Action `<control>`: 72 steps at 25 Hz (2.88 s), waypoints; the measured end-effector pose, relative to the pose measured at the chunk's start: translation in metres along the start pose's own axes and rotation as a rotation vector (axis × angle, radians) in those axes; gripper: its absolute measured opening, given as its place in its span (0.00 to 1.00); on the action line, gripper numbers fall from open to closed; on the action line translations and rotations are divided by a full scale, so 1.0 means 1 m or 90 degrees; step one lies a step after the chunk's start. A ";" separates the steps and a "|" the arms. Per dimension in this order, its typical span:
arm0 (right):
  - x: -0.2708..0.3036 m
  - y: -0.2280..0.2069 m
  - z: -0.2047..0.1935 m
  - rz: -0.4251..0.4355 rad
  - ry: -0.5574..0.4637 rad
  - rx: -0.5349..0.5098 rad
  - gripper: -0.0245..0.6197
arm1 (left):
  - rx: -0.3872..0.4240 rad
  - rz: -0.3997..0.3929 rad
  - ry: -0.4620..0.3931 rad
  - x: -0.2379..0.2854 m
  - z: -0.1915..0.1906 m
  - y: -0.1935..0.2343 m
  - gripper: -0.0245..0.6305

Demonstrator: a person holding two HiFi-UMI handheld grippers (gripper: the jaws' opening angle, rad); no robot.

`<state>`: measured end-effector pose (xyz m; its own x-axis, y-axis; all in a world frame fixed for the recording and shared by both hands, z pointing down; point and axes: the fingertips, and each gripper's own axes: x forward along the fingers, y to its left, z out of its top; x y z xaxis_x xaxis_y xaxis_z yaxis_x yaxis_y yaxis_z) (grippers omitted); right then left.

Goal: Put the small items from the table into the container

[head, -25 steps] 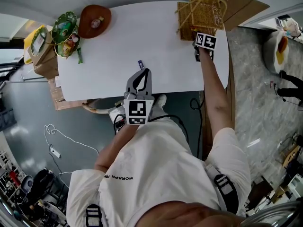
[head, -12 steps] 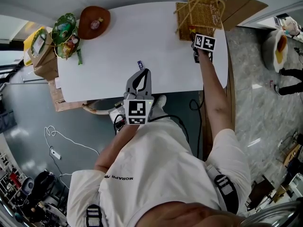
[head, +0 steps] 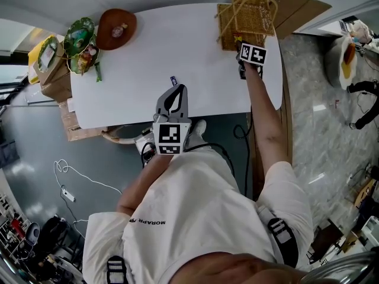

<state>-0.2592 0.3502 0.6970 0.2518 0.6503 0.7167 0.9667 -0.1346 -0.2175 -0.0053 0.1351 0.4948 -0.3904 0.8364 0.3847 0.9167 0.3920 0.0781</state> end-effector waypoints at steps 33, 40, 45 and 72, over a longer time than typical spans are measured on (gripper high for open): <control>-0.056 0.039 0.010 0.011 -0.090 -0.015 0.06 | -0.006 0.000 -0.028 -0.029 0.007 0.002 0.04; -0.076 0.059 0.010 0.026 -0.120 -0.014 0.06 | -0.013 0.006 -0.037 -0.038 0.009 0.003 0.04; -0.090 0.078 0.011 0.040 -0.139 -0.023 0.06 | -0.014 0.005 -0.044 -0.046 0.012 0.000 0.04; -0.201 0.181 0.017 0.086 -0.285 -0.098 0.06 | -0.011 0.002 -0.072 -0.061 0.023 0.002 0.04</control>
<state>-0.1351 0.2080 0.5025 0.3639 0.8724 0.3262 0.9307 -0.3269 -0.1639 0.0184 0.0935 0.4498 -0.3940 0.8756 0.2794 0.9188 0.3836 0.0936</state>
